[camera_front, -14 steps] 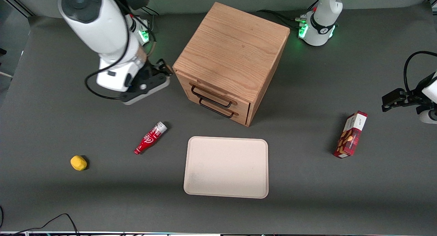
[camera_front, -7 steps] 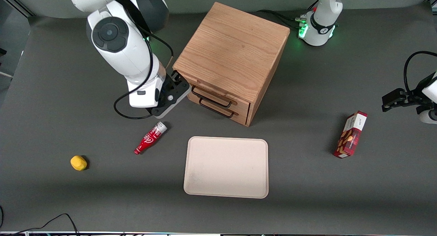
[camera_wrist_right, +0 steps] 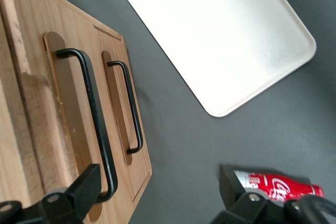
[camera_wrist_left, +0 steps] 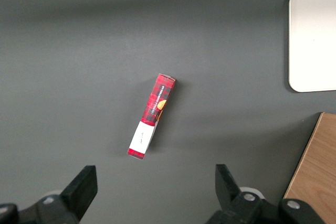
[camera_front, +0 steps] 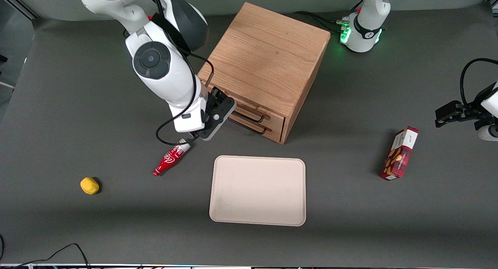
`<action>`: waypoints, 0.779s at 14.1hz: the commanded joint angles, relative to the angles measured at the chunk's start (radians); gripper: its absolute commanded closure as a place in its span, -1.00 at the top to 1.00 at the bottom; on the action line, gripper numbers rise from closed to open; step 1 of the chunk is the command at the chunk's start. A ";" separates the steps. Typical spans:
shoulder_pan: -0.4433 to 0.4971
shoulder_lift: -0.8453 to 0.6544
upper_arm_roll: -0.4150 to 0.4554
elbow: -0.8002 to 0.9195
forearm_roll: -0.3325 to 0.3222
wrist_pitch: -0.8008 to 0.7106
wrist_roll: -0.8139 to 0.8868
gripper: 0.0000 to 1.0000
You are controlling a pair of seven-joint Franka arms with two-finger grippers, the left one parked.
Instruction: Open upper drawer
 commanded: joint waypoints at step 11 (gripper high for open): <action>-0.009 0.080 0.072 -0.086 0.092 0.220 -0.262 1.00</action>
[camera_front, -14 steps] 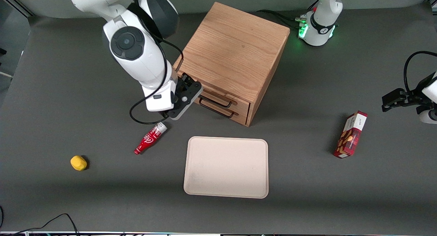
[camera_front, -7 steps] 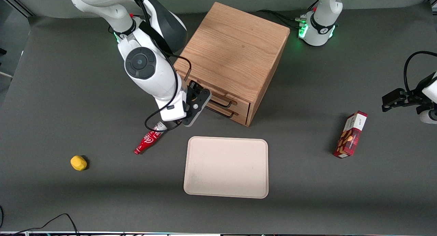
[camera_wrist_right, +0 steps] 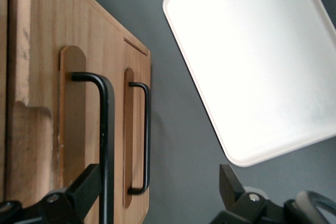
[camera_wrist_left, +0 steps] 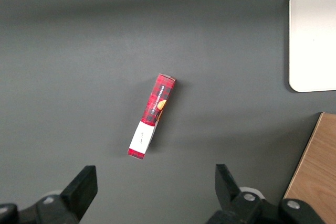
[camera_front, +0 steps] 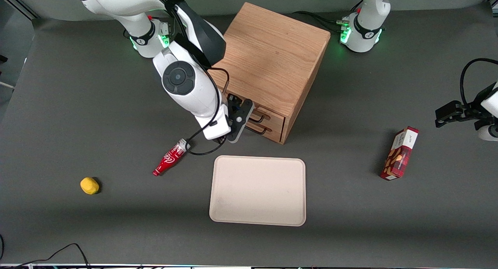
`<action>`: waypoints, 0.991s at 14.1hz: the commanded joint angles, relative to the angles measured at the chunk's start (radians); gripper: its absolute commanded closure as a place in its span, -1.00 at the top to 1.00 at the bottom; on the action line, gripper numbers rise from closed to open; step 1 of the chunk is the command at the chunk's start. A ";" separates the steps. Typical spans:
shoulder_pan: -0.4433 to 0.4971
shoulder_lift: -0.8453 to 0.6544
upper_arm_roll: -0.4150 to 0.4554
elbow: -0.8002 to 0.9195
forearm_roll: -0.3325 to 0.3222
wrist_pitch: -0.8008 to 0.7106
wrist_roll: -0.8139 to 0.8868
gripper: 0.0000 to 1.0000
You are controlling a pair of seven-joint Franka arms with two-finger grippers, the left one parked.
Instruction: Open upper drawer
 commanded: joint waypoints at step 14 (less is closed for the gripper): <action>-0.020 0.072 -0.001 0.027 0.002 0.095 -0.180 1.00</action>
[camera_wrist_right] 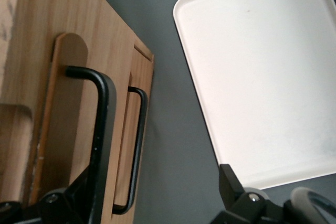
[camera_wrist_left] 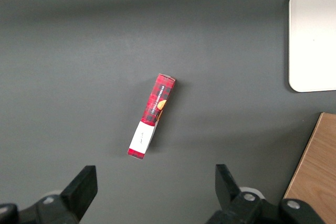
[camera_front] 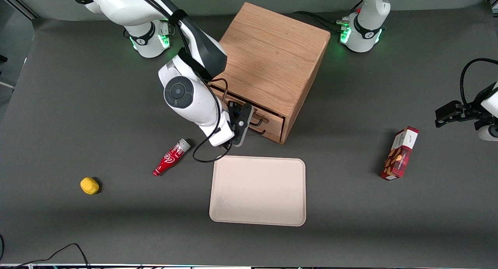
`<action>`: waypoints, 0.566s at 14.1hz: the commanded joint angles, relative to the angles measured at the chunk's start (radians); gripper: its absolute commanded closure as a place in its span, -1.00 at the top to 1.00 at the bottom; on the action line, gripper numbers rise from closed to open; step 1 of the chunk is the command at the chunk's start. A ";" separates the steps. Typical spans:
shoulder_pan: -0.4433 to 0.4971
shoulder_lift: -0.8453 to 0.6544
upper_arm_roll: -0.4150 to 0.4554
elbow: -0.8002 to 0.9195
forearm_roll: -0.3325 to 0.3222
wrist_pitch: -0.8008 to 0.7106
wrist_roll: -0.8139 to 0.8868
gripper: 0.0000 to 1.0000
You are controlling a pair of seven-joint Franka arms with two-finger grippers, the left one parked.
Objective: Open upper drawer
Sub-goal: 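Pull the upper drawer outward by its handle with the right gripper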
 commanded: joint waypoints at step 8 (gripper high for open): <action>-0.023 0.115 -0.072 0.201 -0.073 0.015 -0.038 1.00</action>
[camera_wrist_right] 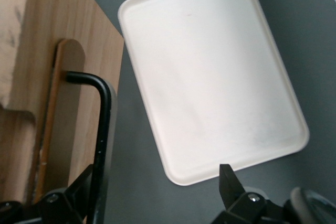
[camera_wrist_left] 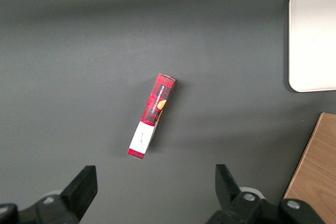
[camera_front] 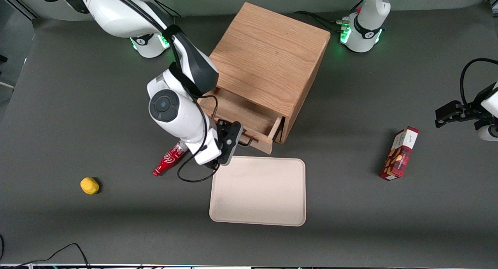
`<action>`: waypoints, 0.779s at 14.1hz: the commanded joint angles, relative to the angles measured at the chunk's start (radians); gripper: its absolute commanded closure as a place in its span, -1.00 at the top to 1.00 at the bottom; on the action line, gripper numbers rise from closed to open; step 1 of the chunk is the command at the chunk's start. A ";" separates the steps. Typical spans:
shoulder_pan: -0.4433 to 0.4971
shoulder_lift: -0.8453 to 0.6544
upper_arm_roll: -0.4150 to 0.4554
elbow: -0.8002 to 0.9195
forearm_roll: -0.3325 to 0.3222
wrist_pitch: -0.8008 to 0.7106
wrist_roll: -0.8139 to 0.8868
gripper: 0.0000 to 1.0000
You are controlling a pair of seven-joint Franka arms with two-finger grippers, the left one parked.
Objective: Open upper drawer
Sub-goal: 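Pull the upper drawer outward by its handle with the right gripper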
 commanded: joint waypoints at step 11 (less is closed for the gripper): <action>-0.046 0.070 -0.109 0.110 -0.013 0.103 -0.063 1.00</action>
